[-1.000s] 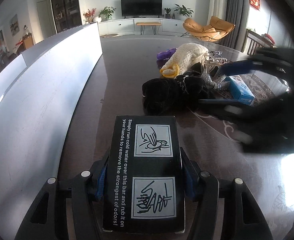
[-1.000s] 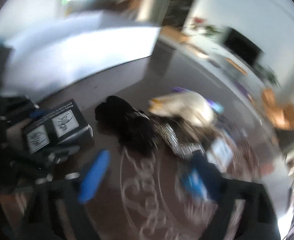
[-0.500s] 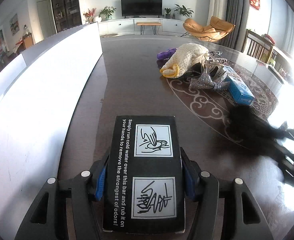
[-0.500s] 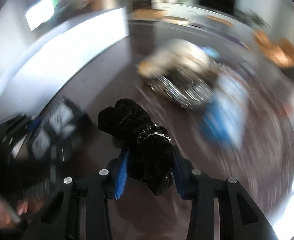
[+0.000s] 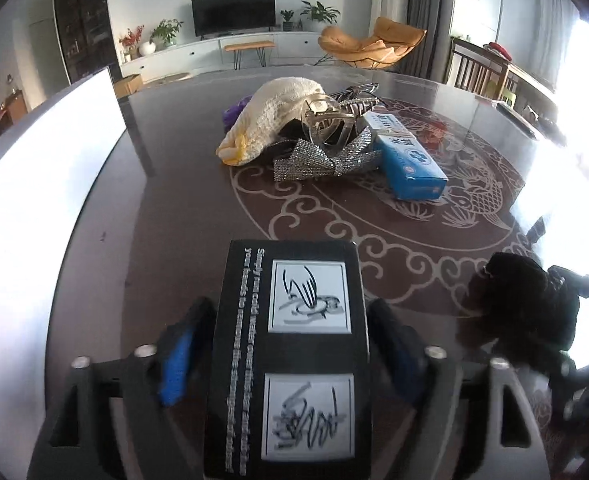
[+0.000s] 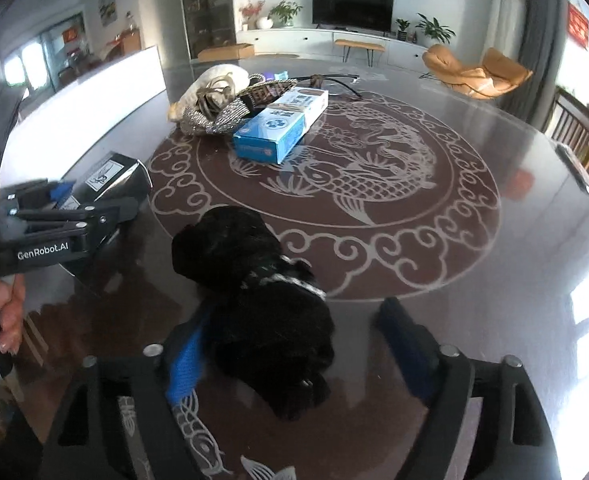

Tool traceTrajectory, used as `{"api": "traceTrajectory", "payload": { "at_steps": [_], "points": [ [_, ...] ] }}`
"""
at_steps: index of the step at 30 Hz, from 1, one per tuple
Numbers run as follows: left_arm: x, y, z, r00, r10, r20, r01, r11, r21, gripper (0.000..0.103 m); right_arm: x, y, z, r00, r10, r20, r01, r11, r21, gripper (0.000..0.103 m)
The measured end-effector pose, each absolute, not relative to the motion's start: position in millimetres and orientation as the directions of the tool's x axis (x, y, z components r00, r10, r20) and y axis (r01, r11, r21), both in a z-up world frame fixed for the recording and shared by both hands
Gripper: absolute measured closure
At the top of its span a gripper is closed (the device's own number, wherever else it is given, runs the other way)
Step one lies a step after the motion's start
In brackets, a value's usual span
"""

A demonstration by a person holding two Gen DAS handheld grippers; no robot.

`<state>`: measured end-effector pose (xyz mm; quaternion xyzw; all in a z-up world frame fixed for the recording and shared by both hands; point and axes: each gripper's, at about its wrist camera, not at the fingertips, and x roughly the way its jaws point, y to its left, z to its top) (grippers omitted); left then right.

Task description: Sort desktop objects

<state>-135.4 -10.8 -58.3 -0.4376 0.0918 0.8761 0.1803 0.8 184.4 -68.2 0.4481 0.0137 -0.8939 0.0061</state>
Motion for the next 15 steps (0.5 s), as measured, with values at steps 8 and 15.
{"api": "traceTrajectory", "payload": {
  "at_steps": [8, 15],
  "points": [
    [-138, -2, -62, -0.521, 0.240, -0.819, -0.418, -0.908, 0.000, 0.000, -16, 181, -75, -0.573, -0.047, -0.818, 0.095, -0.995, -0.009, 0.000],
    [-145, -6, -59, -0.517, 0.242, -0.821, -0.421, -0.907, -0.002, 0.000, -39, 187, -75, -0.577, -0.021, -0.817, 0.057, -0.998, -0.015, 0.000]
  ]
}}
